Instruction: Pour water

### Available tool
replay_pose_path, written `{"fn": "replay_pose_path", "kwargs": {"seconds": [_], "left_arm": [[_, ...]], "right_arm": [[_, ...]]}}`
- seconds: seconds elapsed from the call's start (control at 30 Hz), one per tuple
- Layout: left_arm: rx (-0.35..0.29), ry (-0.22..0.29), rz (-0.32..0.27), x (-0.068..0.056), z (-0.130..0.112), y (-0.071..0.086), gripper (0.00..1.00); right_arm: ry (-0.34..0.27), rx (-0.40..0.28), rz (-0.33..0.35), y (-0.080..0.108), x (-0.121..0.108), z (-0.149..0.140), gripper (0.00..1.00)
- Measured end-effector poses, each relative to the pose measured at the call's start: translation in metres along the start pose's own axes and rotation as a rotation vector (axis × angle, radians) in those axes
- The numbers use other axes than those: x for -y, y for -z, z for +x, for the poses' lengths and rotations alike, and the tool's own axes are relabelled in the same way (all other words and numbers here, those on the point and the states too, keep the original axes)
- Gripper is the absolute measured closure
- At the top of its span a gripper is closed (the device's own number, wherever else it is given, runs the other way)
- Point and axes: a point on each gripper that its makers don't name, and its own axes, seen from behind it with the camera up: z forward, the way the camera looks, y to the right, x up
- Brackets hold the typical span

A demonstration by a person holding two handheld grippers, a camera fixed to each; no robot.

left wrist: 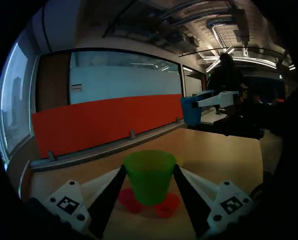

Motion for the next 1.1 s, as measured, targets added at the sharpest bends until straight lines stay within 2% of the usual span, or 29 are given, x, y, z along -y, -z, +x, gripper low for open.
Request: {"fn": "replay_pose_path", "kwargs": {"seconds": [0.5, 1.1], "left_arm": [[0.144, -0.032, -0.014, 0.002, -0.045, 0.008, 0.14], [0.301, -0.046, -0.049, -0.006, -0.090, 0.007, 0.14]], "right_arm": [[0.022, 0.112, 0.056, -0.002, 0.014, -0.055, 0.07], [0.039, 0.243, 0.094, -0.007, 0.024, -0.121, 0.07]]}}
